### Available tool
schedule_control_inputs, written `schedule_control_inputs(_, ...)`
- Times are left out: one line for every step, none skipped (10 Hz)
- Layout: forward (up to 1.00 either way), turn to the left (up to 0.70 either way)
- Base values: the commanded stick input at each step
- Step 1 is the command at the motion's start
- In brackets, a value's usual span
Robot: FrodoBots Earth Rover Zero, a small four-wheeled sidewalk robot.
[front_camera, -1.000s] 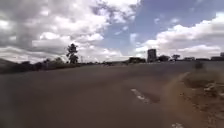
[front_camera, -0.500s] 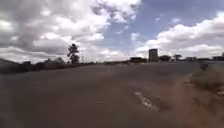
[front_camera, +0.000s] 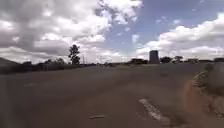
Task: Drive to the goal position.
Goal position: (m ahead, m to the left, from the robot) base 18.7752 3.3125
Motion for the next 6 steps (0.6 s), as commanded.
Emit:
schedule_control_inputs(0.70,0.00)
schedule_control_inputs(0.70,0.00)
schedule_control_inputs(0.70,0.00)
schedule_control_inputs(0.70,0.00)
schedule_control_inputs(0.70,0.00)
schedule_control_inputs(0.70,0.00)
